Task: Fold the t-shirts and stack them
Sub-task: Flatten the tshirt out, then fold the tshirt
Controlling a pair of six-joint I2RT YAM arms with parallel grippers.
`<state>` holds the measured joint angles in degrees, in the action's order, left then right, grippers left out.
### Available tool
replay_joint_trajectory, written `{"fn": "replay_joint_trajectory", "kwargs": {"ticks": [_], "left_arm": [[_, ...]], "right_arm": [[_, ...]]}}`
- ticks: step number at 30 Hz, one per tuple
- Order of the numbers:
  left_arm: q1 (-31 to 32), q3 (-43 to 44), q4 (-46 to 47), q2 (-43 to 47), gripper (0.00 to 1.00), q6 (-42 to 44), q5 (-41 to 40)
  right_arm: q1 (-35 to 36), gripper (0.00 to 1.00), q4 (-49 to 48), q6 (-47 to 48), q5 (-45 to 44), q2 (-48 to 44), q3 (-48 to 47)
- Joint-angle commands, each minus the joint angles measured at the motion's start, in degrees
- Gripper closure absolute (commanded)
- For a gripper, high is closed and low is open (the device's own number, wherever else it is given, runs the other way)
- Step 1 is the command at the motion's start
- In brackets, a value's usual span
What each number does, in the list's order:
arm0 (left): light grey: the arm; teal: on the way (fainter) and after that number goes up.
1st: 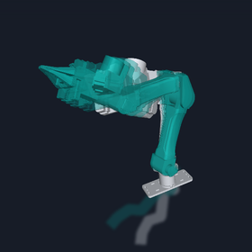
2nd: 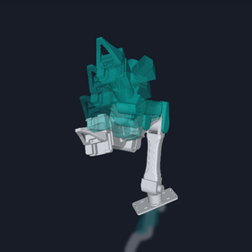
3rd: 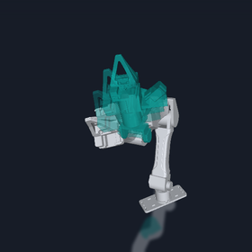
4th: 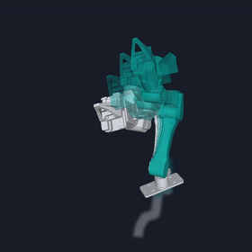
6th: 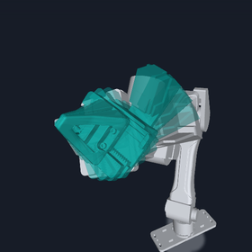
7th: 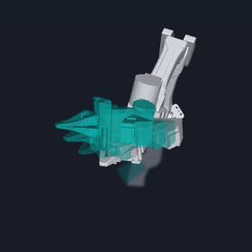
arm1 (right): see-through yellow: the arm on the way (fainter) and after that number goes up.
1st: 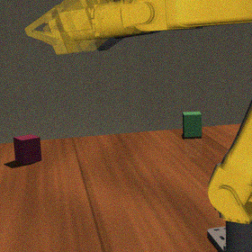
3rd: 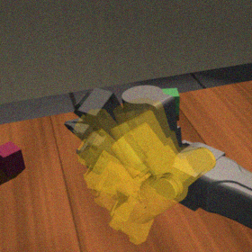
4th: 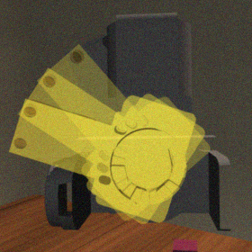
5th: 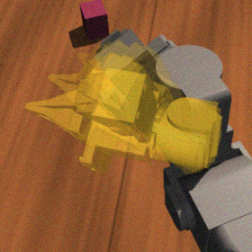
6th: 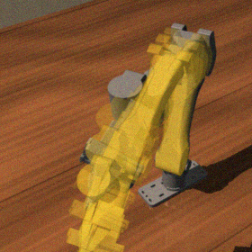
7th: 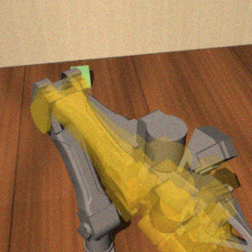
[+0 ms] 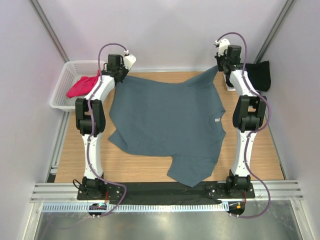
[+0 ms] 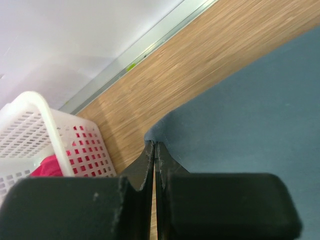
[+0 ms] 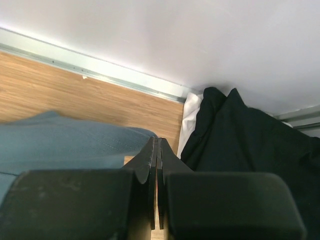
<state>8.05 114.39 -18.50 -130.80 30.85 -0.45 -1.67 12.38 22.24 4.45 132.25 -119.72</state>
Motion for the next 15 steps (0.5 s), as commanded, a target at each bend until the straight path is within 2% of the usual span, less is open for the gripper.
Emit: {"fn": "replay_joint_trajectory", "kwargs": {"ticks": [1,6,11,15], "left_arm": [[-2.7,4.9,0.1,0.0,1.0,-2.3,-0.2],[-4.6,7.3,-6.1,3.4,1.0,-7.2,5.0],[-5.2,0.1,-12.3,9.7,1.0,-7.0,9.9],[-5.2,-1.5,-21.0,12.2,1.0,-5.6,11.6]], "right_arm": [[-0.3,0.99,-1.9,0.7,-1.5,-4.3,1.6],[-0.4,0.99,1.9,0.7,-0.5,-9.2,5.0],[-0.5,0.99,4.1,0.8,0.6,-18.7,15.6],[-0.5,0.99,4.8,0.3,1.6,-24.2,24.3]]}}
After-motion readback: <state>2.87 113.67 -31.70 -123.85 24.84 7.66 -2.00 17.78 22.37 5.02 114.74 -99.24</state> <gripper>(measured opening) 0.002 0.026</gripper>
